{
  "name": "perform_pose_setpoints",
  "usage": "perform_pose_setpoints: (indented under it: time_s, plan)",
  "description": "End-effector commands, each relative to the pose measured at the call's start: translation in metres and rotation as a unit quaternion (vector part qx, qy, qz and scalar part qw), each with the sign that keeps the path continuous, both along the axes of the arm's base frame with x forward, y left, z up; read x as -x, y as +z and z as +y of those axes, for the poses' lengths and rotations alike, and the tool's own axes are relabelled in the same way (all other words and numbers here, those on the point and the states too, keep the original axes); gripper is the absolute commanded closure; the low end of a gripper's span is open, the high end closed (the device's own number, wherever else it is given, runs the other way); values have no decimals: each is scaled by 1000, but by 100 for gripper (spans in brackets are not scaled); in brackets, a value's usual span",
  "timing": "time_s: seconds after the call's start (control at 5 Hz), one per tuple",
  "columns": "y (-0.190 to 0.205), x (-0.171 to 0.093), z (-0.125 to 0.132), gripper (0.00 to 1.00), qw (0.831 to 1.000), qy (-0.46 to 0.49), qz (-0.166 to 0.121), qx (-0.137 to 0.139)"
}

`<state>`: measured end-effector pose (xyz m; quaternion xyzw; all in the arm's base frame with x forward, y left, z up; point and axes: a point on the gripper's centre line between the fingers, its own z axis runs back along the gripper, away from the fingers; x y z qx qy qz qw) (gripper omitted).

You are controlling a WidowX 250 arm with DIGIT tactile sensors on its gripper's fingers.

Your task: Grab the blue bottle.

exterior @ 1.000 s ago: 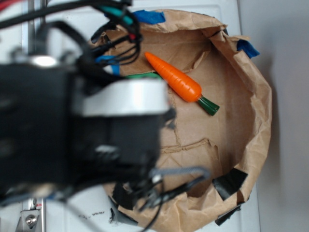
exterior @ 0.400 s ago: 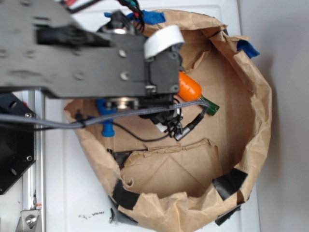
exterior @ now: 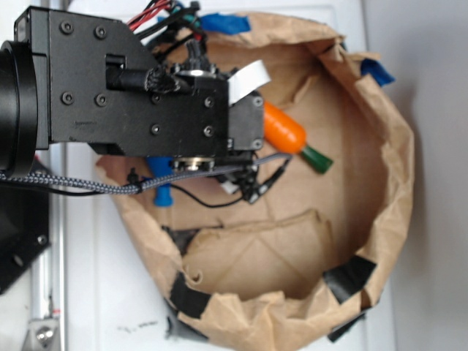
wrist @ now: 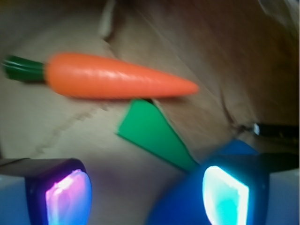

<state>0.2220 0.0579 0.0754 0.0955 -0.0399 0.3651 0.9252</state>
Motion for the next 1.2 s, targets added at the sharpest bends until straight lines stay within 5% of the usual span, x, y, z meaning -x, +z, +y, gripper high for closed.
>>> perform_pose_setpoints:
  time_s: [0.0,0.6,1.0]
  plan:
    - [7,21,18,0,999,33,22,-13]
    - [-11,45,11,0,997,38,60,14]
    - [-36,34,7,0,994,-29,43,97]
